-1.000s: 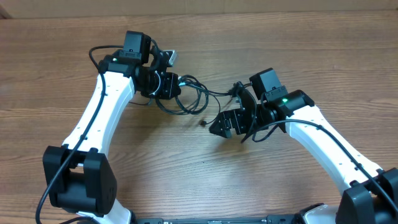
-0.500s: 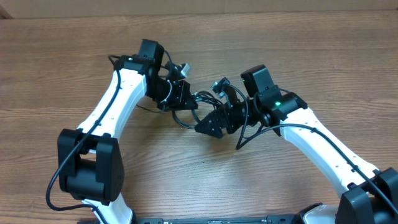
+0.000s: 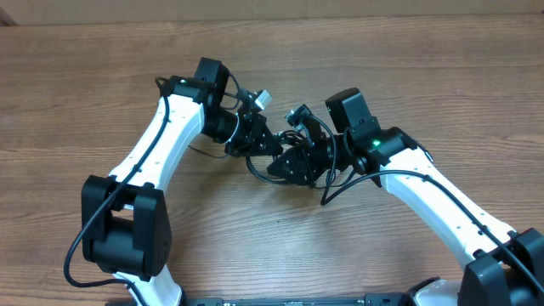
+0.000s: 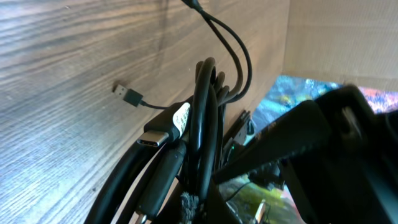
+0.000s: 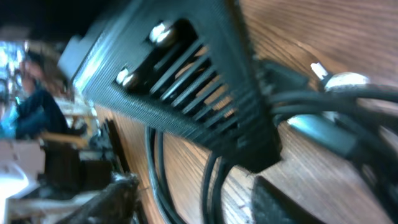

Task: Untangle cables

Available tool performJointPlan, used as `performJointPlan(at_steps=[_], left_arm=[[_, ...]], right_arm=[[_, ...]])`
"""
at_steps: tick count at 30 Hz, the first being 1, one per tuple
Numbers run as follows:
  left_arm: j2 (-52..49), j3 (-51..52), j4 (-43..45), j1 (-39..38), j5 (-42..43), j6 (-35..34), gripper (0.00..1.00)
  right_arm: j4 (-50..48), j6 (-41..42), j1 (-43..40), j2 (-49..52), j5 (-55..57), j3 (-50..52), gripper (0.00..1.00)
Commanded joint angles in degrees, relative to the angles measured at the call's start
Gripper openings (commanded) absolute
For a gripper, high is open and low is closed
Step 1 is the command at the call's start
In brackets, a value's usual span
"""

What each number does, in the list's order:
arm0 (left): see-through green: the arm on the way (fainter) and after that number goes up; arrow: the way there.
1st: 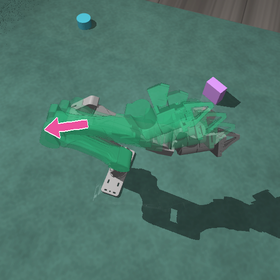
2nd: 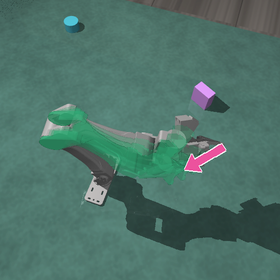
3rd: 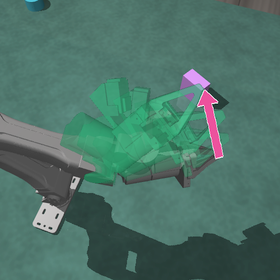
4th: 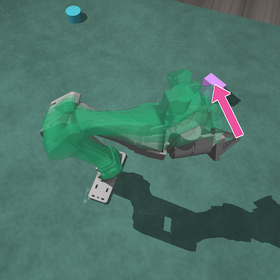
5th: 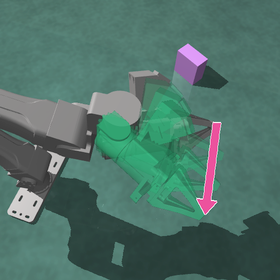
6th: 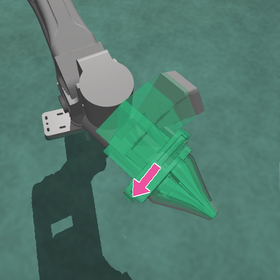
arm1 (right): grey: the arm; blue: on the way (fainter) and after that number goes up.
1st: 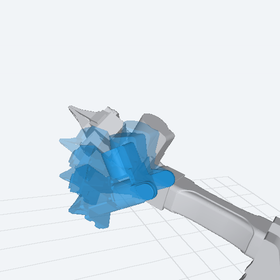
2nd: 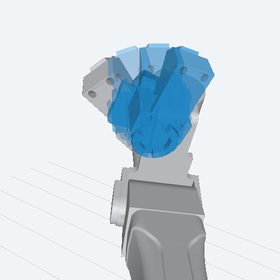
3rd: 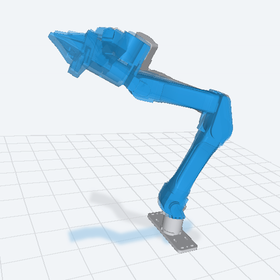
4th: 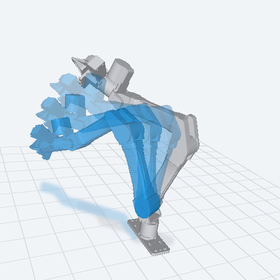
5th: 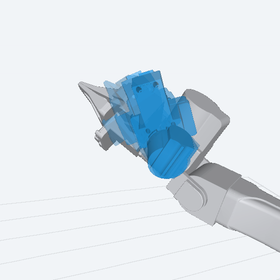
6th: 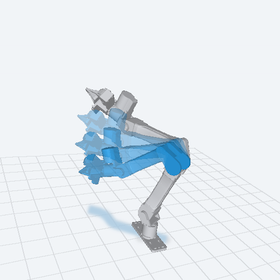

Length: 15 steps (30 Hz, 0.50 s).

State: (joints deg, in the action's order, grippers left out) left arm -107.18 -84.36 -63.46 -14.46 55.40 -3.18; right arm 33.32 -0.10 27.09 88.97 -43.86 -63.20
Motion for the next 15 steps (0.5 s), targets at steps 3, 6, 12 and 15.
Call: performJointPlan(at_steps=[3,6,12,15], left_arm=[[-0.5,0.3,-1.8,-1.8,3.2,5.0,0.04],[-0.5,0.3,-1.9,-1.9,3.4,4.9,0.04],[-0.5,0.3,-1.4,-1.9,6.8,5.0,0.04],[-0.5,0.3,-0.9,-1.9,7.3,4.9,0.04]], right_arm=[[-0.5,0.3,0.3,0.5,4.3,-0.1,0.44],[-0.3,1.9,0.3,0.5,6.0,-0.1,0.44],[0.3,3.6,0.3,0.5,7.1,0.0,0.37],[1.0,4.6,0.3,0.5,7.2,0.0,0.35]])
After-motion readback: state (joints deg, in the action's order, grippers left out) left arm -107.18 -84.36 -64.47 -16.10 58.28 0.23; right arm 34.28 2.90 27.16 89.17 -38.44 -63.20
